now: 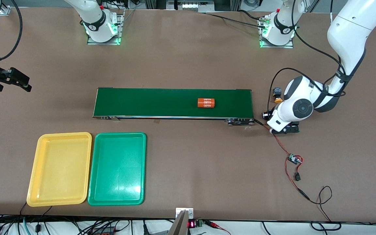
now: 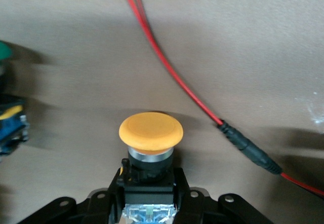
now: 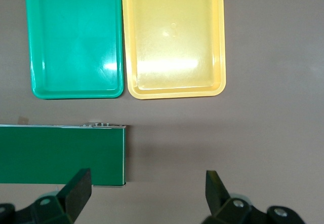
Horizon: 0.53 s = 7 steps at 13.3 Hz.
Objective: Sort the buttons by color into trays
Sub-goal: 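Place the yellow button on the conveyor belt with the left gripper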
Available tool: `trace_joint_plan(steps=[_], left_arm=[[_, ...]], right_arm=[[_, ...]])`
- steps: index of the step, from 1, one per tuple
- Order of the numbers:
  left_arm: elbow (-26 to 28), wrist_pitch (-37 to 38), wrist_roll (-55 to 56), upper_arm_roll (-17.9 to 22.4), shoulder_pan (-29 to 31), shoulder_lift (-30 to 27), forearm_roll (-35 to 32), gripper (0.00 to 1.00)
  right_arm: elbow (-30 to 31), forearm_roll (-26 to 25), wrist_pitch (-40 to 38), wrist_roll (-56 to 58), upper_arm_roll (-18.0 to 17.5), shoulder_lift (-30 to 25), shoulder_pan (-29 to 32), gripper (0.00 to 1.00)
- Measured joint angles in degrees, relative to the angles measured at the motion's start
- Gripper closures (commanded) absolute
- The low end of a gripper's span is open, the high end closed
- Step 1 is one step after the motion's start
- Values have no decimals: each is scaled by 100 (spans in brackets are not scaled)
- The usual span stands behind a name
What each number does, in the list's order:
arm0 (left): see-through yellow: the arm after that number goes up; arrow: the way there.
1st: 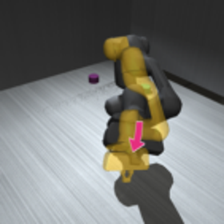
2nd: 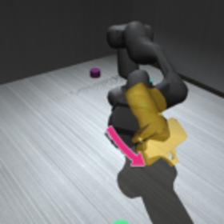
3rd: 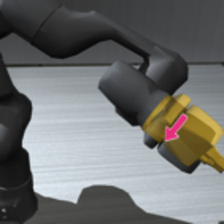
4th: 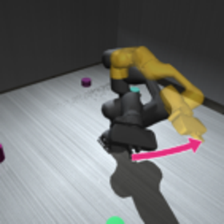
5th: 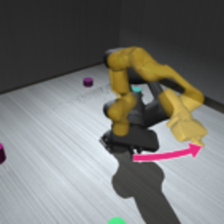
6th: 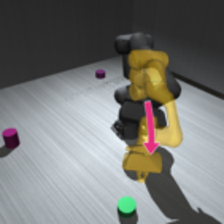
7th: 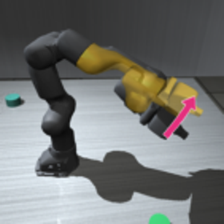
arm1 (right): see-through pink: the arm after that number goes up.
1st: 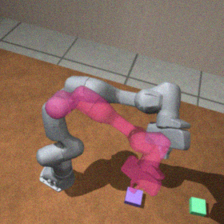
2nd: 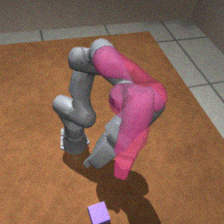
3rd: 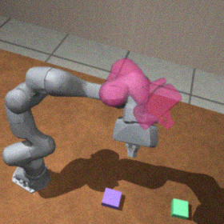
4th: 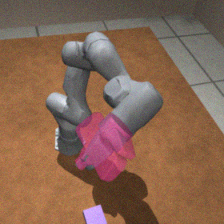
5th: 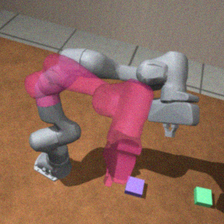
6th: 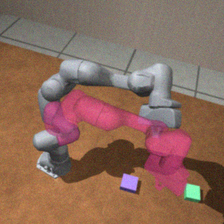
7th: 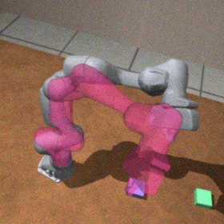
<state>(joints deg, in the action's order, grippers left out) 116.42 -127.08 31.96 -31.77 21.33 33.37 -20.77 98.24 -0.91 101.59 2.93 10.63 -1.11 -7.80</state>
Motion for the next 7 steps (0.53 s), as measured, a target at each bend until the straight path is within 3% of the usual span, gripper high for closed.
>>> trace_joint_plan(steps=[3,7], left_arm=[[-574,940,0,-340,44,-84,0,79],[-1346,1994,37,-1313,20,-148,290,79]], right_arm=[[0,0,0,0,0,0,0,0],[0,0,1,0,0,0,1,0]])
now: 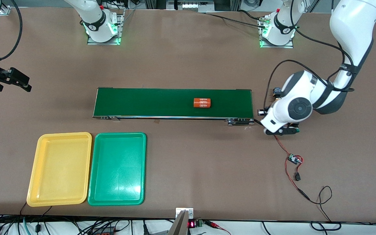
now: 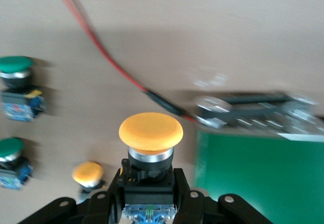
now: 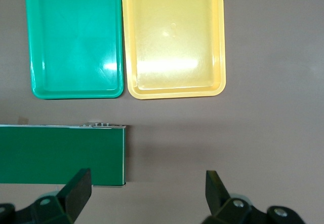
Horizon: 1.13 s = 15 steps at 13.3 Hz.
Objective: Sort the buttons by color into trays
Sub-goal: 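Place the yellow button on the conveyor belt with the left gripper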
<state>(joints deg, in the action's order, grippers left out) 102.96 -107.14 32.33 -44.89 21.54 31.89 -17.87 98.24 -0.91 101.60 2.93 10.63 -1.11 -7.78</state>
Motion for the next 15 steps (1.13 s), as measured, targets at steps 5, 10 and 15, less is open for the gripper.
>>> trace_joint_plan(steps=[5,10,15], left_arm=[[98,-369,369,-383,-479,147,382,79],[232,-1050,995,-371,-1024,647,377,70],[230,-1071,1242,-208,-1103,706,357,0]], right_arm=[[0,0,1,0,0,0,0,0],[0,0,2,0,0,1,0,0],[0,0,2,0,0,1,1,0]])
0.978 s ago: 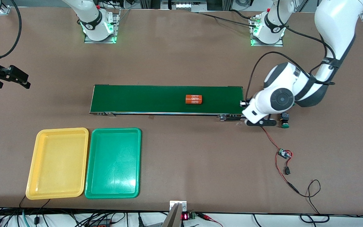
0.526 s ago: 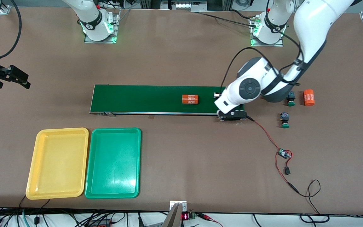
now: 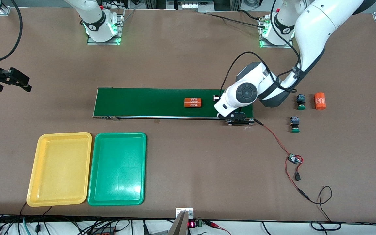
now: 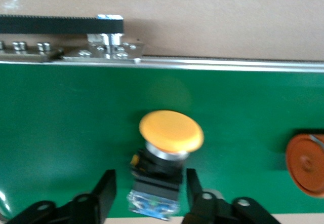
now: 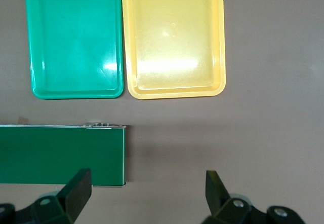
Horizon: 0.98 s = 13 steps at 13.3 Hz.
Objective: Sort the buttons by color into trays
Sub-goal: 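Place the yellow button on the conveyor belt with the left gripper, then grasp a second yellow button with the left gripper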
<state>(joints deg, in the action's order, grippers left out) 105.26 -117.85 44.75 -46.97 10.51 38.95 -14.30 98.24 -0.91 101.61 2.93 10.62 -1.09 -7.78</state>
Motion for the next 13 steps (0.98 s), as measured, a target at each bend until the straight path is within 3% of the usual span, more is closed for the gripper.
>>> trace_joint_plan(steps=[5,10,13], left_arm=[[-226,197,111,-23,55,-136,-5,0],[-1113,2170,36,-73,197,-694,-42,0],[-1304,2453,-762,-63,655,-788,-181,0]], right_arm=[[0,0,0,0,0,0,0,0],[1,0,0,0,0,0,6,0],[1,0,0,0,0,1,15,0]])
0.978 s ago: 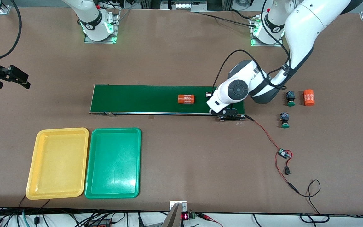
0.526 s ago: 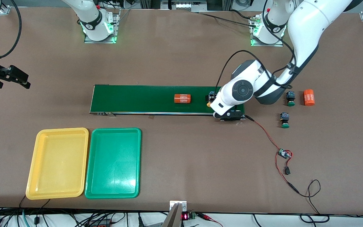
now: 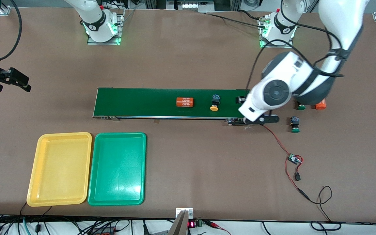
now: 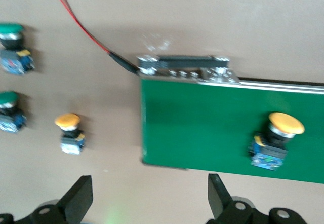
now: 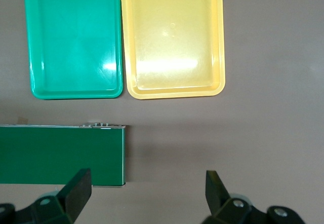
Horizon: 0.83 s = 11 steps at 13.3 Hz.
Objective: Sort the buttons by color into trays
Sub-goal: 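Grasp a second yellow button with the left gripper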
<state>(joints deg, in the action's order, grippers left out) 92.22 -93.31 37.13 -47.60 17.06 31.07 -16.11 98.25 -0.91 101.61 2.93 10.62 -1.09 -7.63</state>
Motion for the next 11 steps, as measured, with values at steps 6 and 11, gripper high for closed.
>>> trace_joint_plan(steps=[6,11], left_arm=[[-35,160,-2210,393,923,-306,-7,0],[1750,-1101,-3798,2578,-75,-1235,835,0]], right_arm=[[1,0,0,0,0,0,1,0],[2,0,0,0,0,1,2,0]])
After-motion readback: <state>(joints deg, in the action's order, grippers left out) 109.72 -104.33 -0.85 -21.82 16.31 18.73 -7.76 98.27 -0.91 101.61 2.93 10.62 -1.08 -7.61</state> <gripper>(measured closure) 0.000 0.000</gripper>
